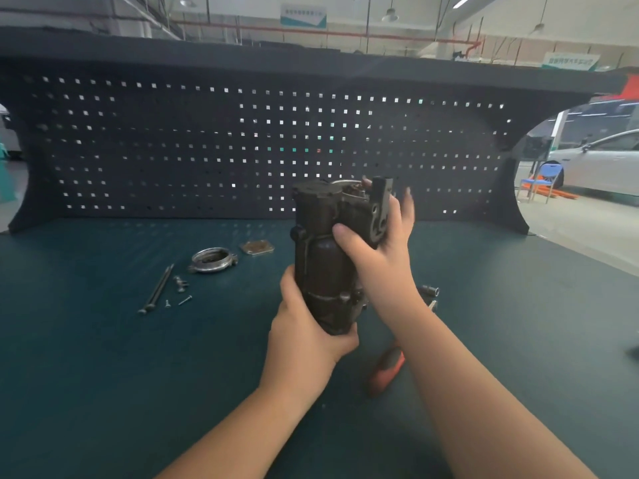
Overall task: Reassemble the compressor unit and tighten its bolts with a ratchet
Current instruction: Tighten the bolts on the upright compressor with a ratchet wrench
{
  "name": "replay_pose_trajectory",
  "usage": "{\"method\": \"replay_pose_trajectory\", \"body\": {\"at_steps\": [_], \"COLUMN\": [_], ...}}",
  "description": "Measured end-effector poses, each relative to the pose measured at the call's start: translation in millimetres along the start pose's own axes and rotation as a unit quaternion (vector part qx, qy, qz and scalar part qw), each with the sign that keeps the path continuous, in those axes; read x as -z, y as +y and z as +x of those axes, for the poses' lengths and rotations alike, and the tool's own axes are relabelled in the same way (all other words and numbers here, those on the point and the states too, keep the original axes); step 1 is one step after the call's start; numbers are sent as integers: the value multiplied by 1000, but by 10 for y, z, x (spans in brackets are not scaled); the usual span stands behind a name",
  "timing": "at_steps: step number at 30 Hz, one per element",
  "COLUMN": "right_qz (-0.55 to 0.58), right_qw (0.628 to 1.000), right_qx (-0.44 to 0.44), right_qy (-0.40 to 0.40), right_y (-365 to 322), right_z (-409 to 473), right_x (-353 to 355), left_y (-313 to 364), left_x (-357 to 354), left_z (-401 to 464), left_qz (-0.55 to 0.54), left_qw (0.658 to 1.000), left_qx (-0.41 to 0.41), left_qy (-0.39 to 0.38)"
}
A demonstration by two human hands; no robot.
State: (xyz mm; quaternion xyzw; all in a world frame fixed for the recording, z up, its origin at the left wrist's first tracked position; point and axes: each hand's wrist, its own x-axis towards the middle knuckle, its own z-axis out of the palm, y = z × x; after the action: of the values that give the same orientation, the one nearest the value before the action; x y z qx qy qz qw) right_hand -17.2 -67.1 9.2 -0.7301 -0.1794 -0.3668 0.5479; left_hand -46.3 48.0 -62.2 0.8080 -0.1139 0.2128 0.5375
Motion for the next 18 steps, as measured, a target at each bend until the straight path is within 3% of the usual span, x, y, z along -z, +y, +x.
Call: {"method": "replay_pose_trajectory", "body": {"at_steps": [9, 18], "right_qz": [66, 99], "right_qw": [994, 991], "right_qx": [7, 4], "right_qy": [91, 90], "right_y": [-46, -30], "right_z": [-12, 12], "right_x": [-49, -72], "left_y": [45, 32], "left_x": [42, 237], "left_z": [12, 147], "left_qz": [-7, -110], "left_qw": [999, 989], "left_qx": [-27, -33], "left_qy": [-17, -92]}}
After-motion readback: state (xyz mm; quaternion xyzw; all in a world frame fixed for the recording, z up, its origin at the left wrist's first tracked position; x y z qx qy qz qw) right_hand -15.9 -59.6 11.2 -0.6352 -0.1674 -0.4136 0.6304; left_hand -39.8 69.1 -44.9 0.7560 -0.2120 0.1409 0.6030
